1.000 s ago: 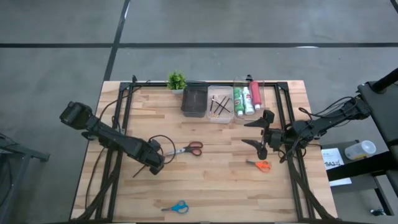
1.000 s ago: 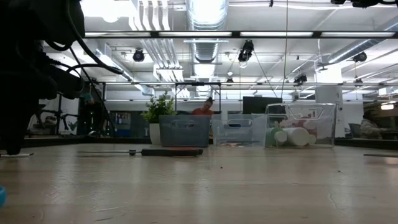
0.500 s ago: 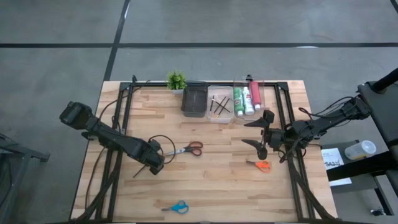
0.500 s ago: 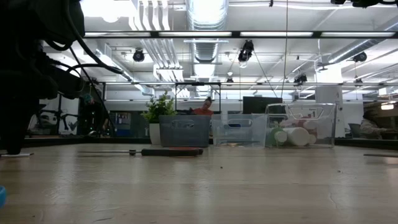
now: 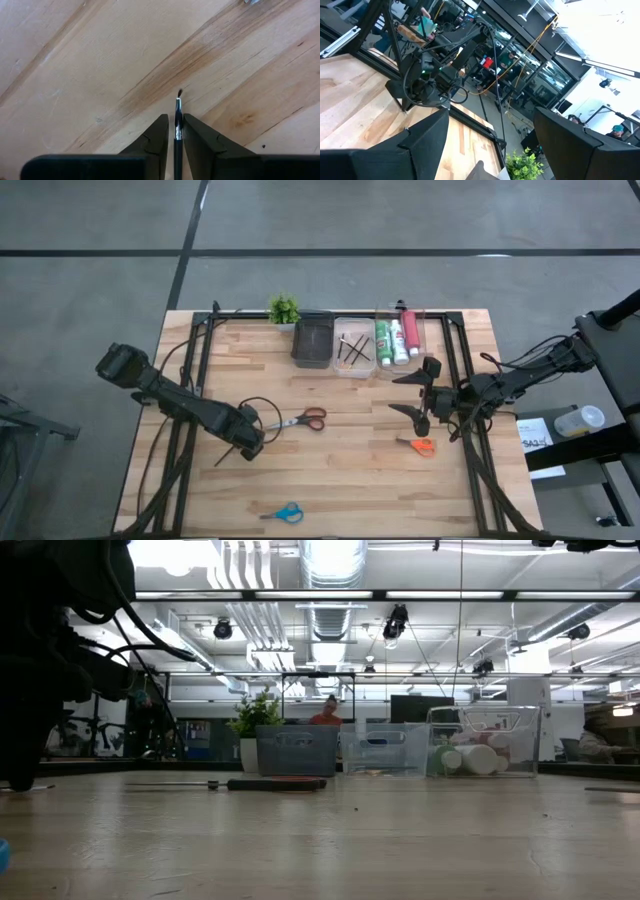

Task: Pick & Place Paint Supplies
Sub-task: Put the silver paint brush into the white transparent bin

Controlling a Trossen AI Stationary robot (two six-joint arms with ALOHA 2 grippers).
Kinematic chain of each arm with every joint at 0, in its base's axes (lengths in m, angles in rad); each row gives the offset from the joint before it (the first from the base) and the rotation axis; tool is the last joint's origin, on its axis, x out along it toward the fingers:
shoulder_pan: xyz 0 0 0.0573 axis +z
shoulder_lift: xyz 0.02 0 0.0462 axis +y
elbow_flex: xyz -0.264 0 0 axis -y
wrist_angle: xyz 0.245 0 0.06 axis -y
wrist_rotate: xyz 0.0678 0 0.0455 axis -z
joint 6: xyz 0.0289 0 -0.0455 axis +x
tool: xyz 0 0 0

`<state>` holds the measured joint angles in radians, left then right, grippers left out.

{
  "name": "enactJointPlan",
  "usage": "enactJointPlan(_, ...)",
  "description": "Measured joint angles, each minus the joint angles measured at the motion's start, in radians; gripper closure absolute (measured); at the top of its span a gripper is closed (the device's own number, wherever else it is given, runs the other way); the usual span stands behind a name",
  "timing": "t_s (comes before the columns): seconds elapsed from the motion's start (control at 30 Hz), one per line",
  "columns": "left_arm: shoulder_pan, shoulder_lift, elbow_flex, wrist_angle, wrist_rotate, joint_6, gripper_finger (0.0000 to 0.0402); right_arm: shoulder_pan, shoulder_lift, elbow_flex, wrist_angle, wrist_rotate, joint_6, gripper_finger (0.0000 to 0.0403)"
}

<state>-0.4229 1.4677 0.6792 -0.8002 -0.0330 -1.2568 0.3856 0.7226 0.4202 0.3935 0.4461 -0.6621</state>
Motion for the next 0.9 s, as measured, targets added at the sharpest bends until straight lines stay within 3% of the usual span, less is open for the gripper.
enactJointPlan(0.4,-0.004,0.000,0.022,-0.001,0.072,0.000,0.0334,0.000,0.000,0.000,0.000,0.000,0.001,0.0115)
enactJointPlan(0.9,-0.065,0.000,0.022,0.011,0.079,-0.069,0.0334,0.000,0.000,0.000,0.000,0.000,0.001,0.0115)
